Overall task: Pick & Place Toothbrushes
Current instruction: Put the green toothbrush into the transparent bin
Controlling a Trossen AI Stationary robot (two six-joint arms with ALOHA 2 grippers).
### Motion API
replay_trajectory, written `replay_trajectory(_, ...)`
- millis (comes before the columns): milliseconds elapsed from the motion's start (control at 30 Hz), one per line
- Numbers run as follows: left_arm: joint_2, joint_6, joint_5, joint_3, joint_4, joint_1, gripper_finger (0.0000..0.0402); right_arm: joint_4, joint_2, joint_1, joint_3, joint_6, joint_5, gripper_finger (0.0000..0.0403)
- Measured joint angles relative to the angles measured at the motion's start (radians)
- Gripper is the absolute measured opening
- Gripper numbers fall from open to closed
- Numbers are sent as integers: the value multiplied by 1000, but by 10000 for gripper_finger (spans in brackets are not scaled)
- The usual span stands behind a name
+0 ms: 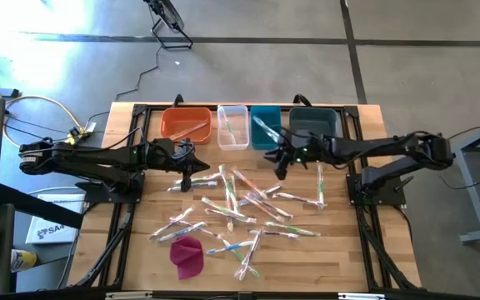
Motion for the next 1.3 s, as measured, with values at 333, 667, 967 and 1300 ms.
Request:
replay_trajectory(333,0,3,0,0,-1,0,1,109,-192,26,-153,30,-2,59)
replay_trajectory(667,0,3,0,0,0,0,1,104,-202,41,-179,-32,-12,59)
replay_trajectory(967,0,3,0,0,0,0,1,103,-202,41,-179,-33,-3,59)
replay_trajectory(1300,0,3,0,0,0,0,1,133,-202,41,-179,-33,-32,59)
